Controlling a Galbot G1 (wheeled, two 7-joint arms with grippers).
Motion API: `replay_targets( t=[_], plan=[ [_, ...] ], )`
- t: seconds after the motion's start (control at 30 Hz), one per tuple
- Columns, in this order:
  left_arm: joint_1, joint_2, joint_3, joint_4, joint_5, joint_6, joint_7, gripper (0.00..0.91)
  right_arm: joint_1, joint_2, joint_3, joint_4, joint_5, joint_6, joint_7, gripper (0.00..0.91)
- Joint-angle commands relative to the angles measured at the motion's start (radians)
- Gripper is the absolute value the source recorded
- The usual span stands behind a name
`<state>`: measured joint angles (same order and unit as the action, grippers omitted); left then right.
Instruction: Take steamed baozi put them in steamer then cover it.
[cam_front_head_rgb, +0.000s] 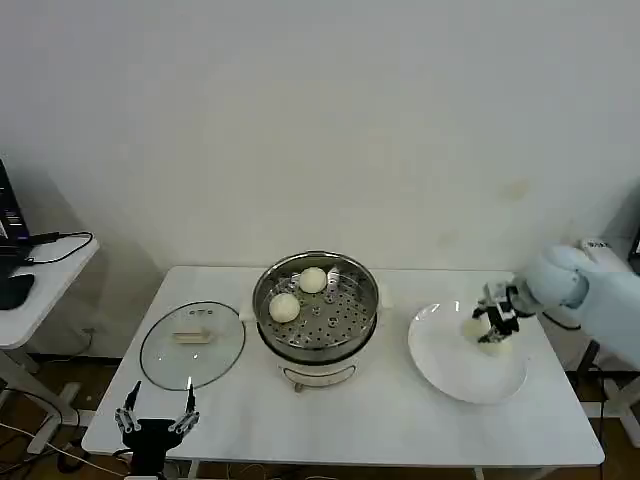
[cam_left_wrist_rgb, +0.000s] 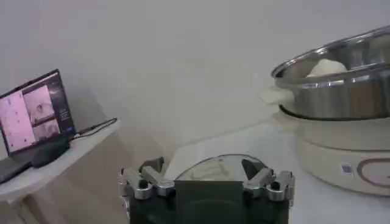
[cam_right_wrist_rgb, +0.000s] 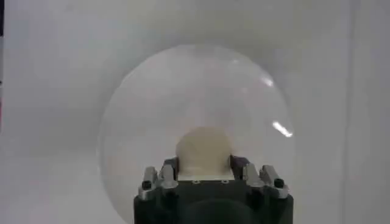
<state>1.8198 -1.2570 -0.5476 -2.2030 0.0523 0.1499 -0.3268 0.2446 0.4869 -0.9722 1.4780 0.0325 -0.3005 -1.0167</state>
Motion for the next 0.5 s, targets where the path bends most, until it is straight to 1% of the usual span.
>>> replay_targets(
  t=[0.03, 0.07, 0.13, 0.17, 0.23, 0.27, 0.33, 0.4, 0.43, 0.5],
  plan=[
    [0.0, 0.005, -0.003, -0.002, -0.008, 0.0, 0.001, 0.907, 0.468, 0.086, -0.247, 0.04, 0.136, 0.004, -0.012, 0.574],
    [0.001, 0.006, -0.004, -0.003, -0.011, 0.0, 0.001, 0.907, 0.486, 0.125, -0.269, 0.036, 0.148, 0.003, -0.01, 0.584],
    [0.001, 0.006, -0.005, -0.007, -0.019, 0.002, 0.001, 0.907, 0.54, 0.203, -0.301, 0.031, 0.173, -0.003, -0.008, 0.574],
    [0.001, 0.006, -0.006, -0.011, -0.027, 0.004, 0.001, 0.907, 0.557, 0.26, -0.309, 0.027, 0.187, -0.009, -0.003, 0.574],
    [0.001, 0.007, -0.01, -0.015, -0.036, 0.007, -0.001, 0.907, 0.563, 0.321, -0.311, 0.023, 0.207, -0.017, 0.002, 0.584],
    [0.001, 0.008, -0.014, -0.015, -0.044, 0.008, -0.002, 0.907, 0.559, 0.375, -0.309, 0.017, 0.219, -0.02, 0.01, 0.584],
    [0.002, 0.008, -0.02, -0.015, -0.047, 0.007, -0.003, 0.907, 0.545, 0.423, -0.303, 0.01, 0.225, -0.021, 0.017, 0.574],
    [0.005, 0.007, -0.024, -0.016, -0.047, 0.007, -0.003, 0.907, 0.52, 0.489, -0.292, -0.002, 0.229, -0.017, 0.031, 0.584],
    [0.007, 0.004, -0.026, -0.019, -0.047, 0.007, -0.002, 0.907, 0.502, 0.527, -0.286, -0.007, 0.23, -0.013, 0.035, 0.574],
    [0.008, -0.001, -0.029, -0.025, -0.047, 0.008, -0.003, 0.907, 0.464, 0.593, -0.276, -0.016, 0.21, 0.003, 0.036, 0.584]
  ],
)
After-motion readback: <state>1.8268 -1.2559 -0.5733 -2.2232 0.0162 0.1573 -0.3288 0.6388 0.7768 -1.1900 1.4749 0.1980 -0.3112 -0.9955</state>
